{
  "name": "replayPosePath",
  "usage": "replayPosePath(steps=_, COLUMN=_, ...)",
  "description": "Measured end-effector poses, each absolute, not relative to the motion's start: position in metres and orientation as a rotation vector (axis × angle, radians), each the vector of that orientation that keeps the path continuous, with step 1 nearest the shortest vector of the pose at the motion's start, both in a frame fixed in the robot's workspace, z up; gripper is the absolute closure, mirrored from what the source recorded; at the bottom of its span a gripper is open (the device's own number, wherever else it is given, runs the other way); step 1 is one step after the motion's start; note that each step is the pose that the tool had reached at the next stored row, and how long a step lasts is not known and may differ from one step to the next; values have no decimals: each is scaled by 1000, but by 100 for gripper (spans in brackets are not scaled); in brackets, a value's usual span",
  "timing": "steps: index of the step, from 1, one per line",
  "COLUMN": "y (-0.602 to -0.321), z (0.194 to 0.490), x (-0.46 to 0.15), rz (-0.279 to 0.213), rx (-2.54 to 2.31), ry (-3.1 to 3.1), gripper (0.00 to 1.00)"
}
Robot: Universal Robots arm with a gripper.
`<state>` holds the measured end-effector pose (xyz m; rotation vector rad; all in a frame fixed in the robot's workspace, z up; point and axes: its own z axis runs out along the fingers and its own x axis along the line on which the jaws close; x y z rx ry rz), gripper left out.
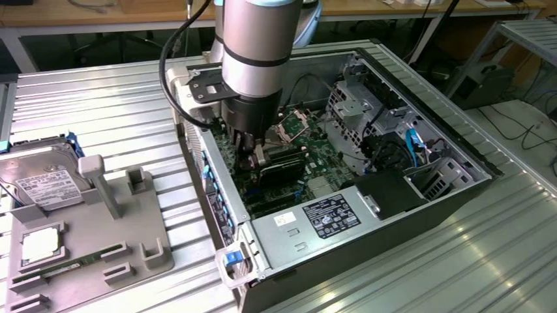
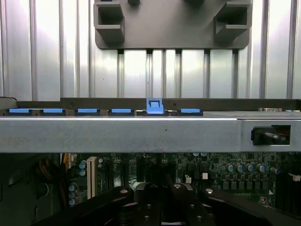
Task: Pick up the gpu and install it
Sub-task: 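Press down on the gpu until it lock into place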
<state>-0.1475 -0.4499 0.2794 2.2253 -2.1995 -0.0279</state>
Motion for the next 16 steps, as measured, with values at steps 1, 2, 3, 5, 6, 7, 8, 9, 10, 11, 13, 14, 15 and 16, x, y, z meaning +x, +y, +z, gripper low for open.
replayPosePath(steps=1, y=-450, z=277, x=-148, rz=-29, rx=2225, ry=-2199, gripper=89)
replayPosePath(steps=2, y=-450, z=275, x=-148, rz=-29, rx=2225, ry=-2198, gripper=89)
replayPosePath(steps=3, y=-450, z=273, x=-148, rz=-31, rx=2224, ry=-2196, gripper=89)
replayPosePath(steps=5, y=-450, z=271, x=-148, rz=-36, rx=2222, ry=-2193, gripper=89)
replayPosePath(steps=6, y=-450, z=269, x=-148, rz=-39, rx=2221, ry=-2193, gripper=89)
replayPosePath(steps=7, y=-450, z=269, x=-148, rz=-40, rx=2221, ry=-2192, gripper=89)
replayPosePath(steps=8, y=-450, z=269, x=-148, rz=-40, rx=2221, ry=-2192, gripper=89)
replayPosePath(steps=9, y=-450, z=269, x=-148, rz=-40, rx=2221, ry=-2192, gripper=89)
replayPosePath(steps=10, y=-450, z=270, x=-148, rz=-40, rx=2221, ry=-2193, gripper=89)
replayPosePath(steps=11, y=-450, z=271, x=-148, rz=-41, rx=2223, ry=-2194, gripper=89)
replayPosePath(steps=13, y=-450, z=277, x=-148, rz=-40, rx=2222, ry=-2193, gripper=89)
replayPosePath(steps=14, y=-450, z=279, x=-148, rz=-40, rx=2221, ry=-2192, gripper=89)
replayPosePath(steps=15, y=-450, z=281, x=-148, rz=-40, rx=2221, ry=-2192, gripper=89)
replayPosePath(steps=16, y=-450, z=281, x=-148, rz=-40, rx=2221, ry=-2192, gripper=89)
